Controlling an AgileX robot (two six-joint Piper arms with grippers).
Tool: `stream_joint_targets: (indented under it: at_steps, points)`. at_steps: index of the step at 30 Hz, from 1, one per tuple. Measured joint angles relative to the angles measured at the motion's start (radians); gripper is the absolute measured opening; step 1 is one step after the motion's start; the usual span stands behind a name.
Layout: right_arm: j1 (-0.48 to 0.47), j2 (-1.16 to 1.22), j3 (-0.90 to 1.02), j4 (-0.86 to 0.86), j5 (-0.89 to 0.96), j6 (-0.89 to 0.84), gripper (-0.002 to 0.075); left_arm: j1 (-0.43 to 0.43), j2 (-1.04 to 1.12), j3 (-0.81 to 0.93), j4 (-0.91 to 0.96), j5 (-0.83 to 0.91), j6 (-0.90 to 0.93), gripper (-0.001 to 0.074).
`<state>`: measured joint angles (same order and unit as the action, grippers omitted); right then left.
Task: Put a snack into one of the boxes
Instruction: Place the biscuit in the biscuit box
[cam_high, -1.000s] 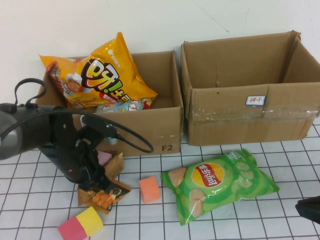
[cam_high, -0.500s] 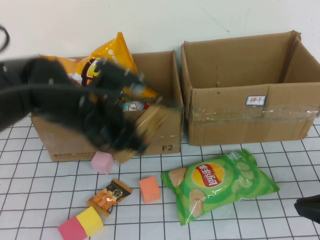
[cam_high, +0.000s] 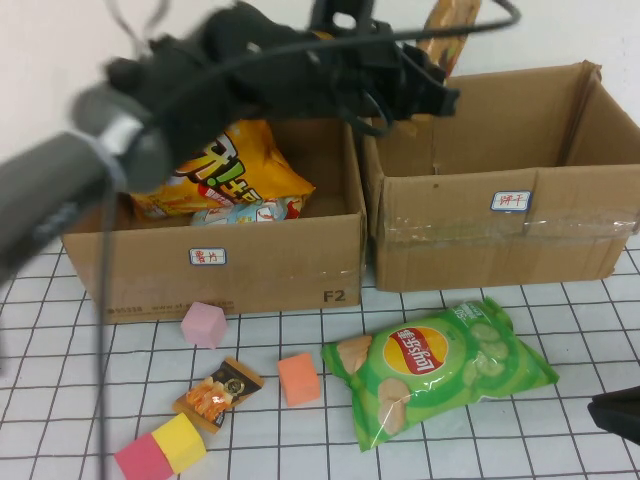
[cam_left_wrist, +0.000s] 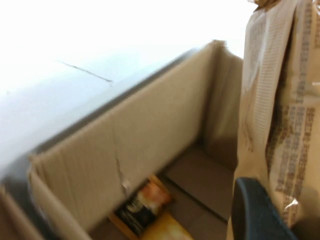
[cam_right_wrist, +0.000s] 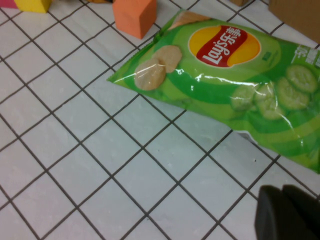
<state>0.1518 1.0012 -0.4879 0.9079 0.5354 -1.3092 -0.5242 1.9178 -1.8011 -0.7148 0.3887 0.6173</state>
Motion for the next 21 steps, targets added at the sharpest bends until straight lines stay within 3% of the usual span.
stream_joint_targets:
  at_steps: [3, 7, 9, 12, 16, 17, 21]
  points:
    - [0.0, 0.0, 0.0, 0.0, -0.008, 0.0, -0.0001, -0.015, 0.088, -0.06, -0.002, -0.034, 0.04, 0.0239]
    - [0.0, 0.0, 0.0, 0.0, -0.009, -0.001, -0.0001, -0.031, 0.148, -0.09, 0.008, -0.043, 0.06, 0.0537]
    - [0.0, 0.0, 0.0, 0.0, -0.007, -0.001, -0.0001, -0.031, 0.148, -0.094, 0.038, -0.005, 0.055, 0.057]
    - [0.0, 0.0, 0.0, 0.0, 0.0, -0.005, -0.0001, -0.031, 0.118, -0.096, 0.126, 0.081, 0.014, 0.0477]
    - [0.0, 0.002, 0.0, 0.0, 0.006, -0.02, -0.0001, -0.031, 0.027, -0.1, 0.379, 0.259, -0.108, 0.0146]
    - [0.0, 0.002, 0.0, 0.0, 0.006, -0.022, -0.0001, -0.031, -0.001, -0.102, 0.445, 0.31, -0.144, 0.0098]
    - [0.0, 0.002, 0.0, 0.0, 0.006, -0.026, -0.0001, -0.031, -0.095, -0.106, 0.637, 0.569, -0.239, 0.0027]
